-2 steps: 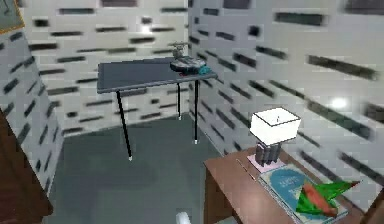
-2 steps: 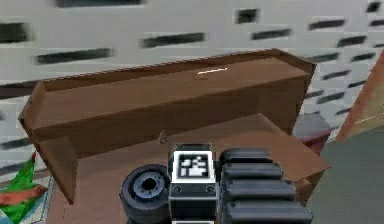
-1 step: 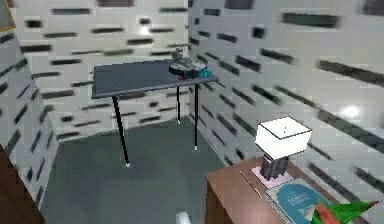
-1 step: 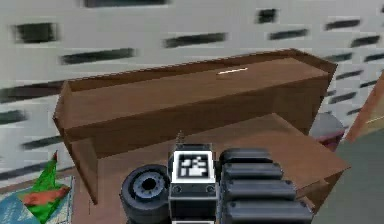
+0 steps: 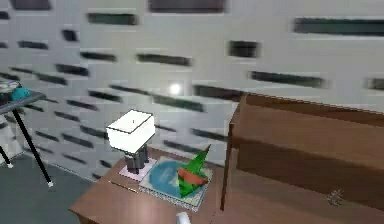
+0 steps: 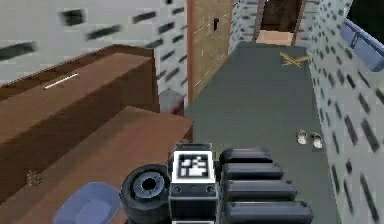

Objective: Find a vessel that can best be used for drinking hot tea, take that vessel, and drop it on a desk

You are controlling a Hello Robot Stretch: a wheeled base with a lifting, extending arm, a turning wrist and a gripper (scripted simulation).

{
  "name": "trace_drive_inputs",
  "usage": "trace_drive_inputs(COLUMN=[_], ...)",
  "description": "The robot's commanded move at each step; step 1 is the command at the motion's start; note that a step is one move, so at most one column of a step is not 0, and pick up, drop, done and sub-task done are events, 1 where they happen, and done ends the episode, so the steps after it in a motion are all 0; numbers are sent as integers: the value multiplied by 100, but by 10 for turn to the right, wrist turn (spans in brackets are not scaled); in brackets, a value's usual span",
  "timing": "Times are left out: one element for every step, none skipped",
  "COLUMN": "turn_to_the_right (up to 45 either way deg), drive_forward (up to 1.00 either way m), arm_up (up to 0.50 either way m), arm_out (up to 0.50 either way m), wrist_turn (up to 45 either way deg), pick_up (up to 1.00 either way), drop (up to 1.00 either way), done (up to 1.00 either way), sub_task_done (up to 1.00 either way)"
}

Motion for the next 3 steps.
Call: trace_drive_inputs(turn_to_the_right=[450,450,30], drive_forward=[0,0,0], arm_up=[0,0,0], arm_out=[0,0,0], wrist_turn=[0,0,0], pick_up=[0,0,0], drop=[0,0,0], done=[0,0,0], sub_task_done=[0,0,0])
